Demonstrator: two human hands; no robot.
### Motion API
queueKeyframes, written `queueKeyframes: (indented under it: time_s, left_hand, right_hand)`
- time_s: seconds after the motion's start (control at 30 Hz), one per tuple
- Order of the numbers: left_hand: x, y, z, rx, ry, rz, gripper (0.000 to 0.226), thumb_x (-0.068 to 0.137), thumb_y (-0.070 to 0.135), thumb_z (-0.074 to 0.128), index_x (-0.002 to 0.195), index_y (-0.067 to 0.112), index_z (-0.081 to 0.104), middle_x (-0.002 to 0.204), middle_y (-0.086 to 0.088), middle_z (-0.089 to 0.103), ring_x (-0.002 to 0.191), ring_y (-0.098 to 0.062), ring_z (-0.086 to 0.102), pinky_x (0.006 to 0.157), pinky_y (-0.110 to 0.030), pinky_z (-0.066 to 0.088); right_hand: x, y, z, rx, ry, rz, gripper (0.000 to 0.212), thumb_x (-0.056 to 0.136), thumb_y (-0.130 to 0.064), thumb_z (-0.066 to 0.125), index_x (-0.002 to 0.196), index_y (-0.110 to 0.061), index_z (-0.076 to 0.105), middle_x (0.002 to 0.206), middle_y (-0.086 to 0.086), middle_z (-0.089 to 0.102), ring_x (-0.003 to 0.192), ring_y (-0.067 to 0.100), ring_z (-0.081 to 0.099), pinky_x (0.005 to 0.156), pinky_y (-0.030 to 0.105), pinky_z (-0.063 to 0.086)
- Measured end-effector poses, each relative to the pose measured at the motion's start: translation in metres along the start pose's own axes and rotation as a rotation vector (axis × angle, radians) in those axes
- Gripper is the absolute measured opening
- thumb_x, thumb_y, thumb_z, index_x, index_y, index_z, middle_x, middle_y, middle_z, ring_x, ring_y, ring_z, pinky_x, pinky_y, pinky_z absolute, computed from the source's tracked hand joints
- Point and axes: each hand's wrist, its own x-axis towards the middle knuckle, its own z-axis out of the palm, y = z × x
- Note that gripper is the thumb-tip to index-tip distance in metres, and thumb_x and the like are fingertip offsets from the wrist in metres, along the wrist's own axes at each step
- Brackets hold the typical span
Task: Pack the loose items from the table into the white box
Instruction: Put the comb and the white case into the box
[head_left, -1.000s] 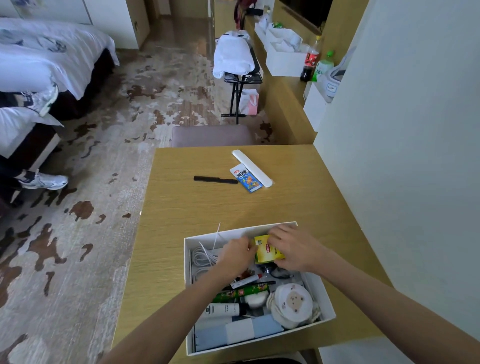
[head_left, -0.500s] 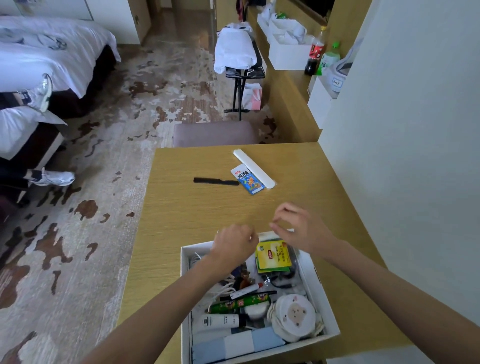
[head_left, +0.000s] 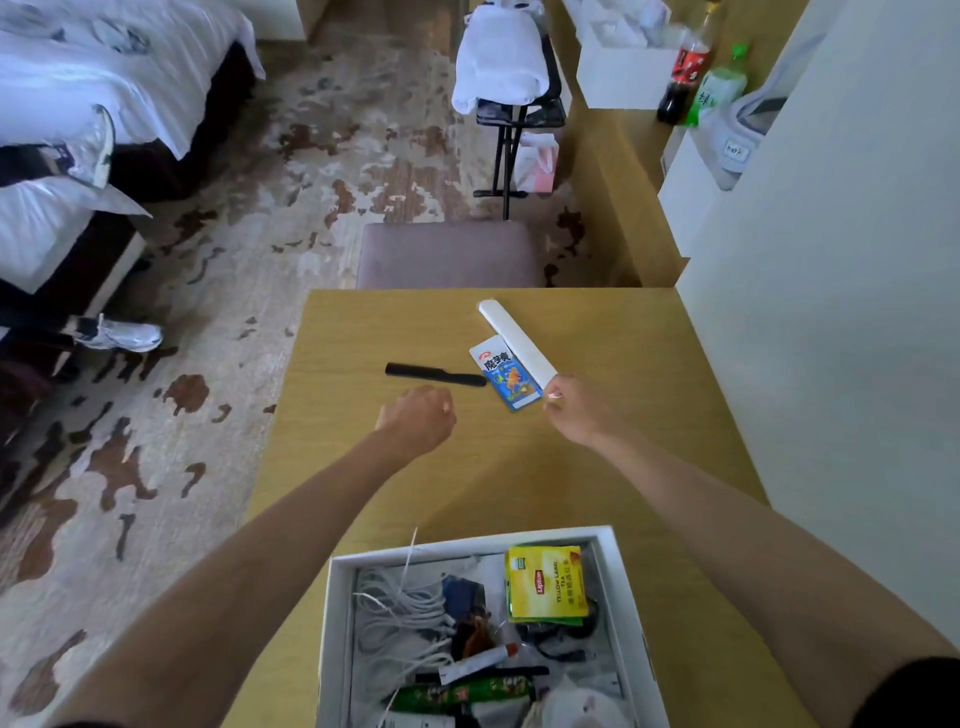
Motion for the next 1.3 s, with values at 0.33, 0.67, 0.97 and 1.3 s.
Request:
queueKeyframes:
  time_s: [0.33,0.67,0.97,1.3]
  left_hand:
    - [0.115,-0.033,0.038,0.279,0.005,0.025,0.052,0.091,0.01,0.045,0.14,0.009,0.029,0.149,-0.007,0.029,0.131,-0.027,0.036,0.1,-0.045,0.042]
    - [0.126,-0.049,0.057,0.261,0.092,0.086,0.029,0.091,0.01,0.053,0.119,0.013,0.054,0.123,-0.007,0.055,0.114,-0.026,0.05,0.093,-0.042,0.046]
    - [0.095,-0.056,0.042,-0.158,-0.116,-0.071,0.015,0.09,0.017,0.058,0.097,0.007,0.066,0.11,-0.013,0.064,0.1,-0.028,0.058,0.083,-0.039,0.049]
    - [-0.005,-0.016,-0.004,-0.573,-0.071,0.125,0.012,0.093,0.013,0.052,0.089,0.024,0.056,0.083,0.004,0.068,0.07,-0.018,0.064,0.056,-0.024,0.045]
  right_hand:
    - [0.088,0.022,0.039,-0.174,0.103,0.09,0.038,0.094,-0.029,0.051,0.128,-0.012,0.053,0.125,0.013,0.056,0.12,0.034,0.047,0.091,0.044,0.043]
    - [0.112,0.037,0.051,0.077,0.035,0.24,0.035,0.089,-0.025,0.056,0.116,-0.003,0.055,0.115,0.018,0.06,0.102,0.035,0.06,0.083,0.042,0.049]
    - [0.062,0.027,0.028,0.422,0.107,0.256,0.016,0.092,-0.023,0.047,0.097,-0.009,0.051,0.091,0.015,0.064,0.071,0.029,0.066,0.061,0.042,0.056]
    - [-0.058,0.006,-0.02,0.714,0.058,0.171,0.021,0.095,-0.02,0.059,0.109,-0.006,0.061,0.099,0.017,0.067,0.08,0.023,0.062,0.07,0.041,0.052]
